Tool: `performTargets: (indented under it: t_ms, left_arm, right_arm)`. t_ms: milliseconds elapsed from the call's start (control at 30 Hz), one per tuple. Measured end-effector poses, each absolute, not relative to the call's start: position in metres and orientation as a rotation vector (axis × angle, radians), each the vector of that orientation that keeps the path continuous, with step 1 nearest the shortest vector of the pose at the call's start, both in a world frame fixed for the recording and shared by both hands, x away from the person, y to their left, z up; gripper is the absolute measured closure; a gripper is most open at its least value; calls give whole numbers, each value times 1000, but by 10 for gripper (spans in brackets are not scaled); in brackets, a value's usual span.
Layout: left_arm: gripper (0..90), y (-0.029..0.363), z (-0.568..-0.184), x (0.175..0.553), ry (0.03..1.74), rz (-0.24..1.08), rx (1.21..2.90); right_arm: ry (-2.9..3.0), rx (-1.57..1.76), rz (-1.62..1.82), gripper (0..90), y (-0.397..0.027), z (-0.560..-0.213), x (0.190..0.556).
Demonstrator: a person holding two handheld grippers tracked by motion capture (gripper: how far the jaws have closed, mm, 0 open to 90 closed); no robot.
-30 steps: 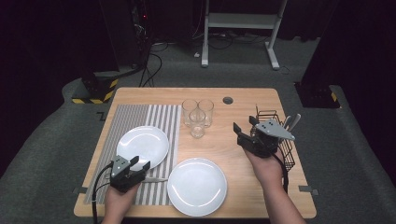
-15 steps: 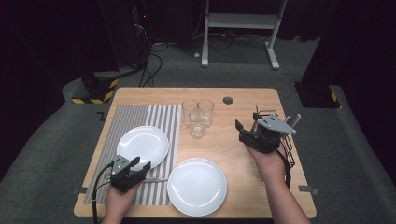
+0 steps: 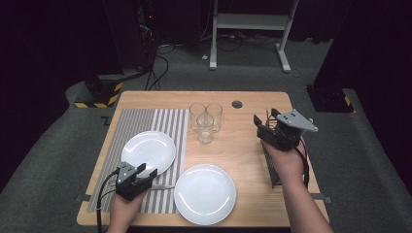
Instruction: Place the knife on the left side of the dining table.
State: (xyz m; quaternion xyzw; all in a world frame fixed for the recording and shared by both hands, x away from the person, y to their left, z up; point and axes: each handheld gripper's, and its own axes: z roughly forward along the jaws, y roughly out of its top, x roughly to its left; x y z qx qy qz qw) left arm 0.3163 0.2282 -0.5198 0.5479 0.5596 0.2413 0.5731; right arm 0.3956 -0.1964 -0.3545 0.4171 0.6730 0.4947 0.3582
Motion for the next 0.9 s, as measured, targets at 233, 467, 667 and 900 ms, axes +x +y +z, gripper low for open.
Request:
performTargets:
  t_ms: [233,467,667,900]
  left_arm:
    - [451,232,-519,316,1311,560,1278]
    - [450,231,-519,317,1307,555,1274]
    - [447,232,-518,316,1308,556,1272]
    - [447,234,-519,317,1318,559,1273]
  right_arm:
    - [1713,1124,1266,404,-204,-357,408]
    - [1714,1136,1246,458,-205,-361,418]
    - [1726,1146,1227,509,-202,-360,427]
    - [1734,1172,1211,573,-201,-364,437]
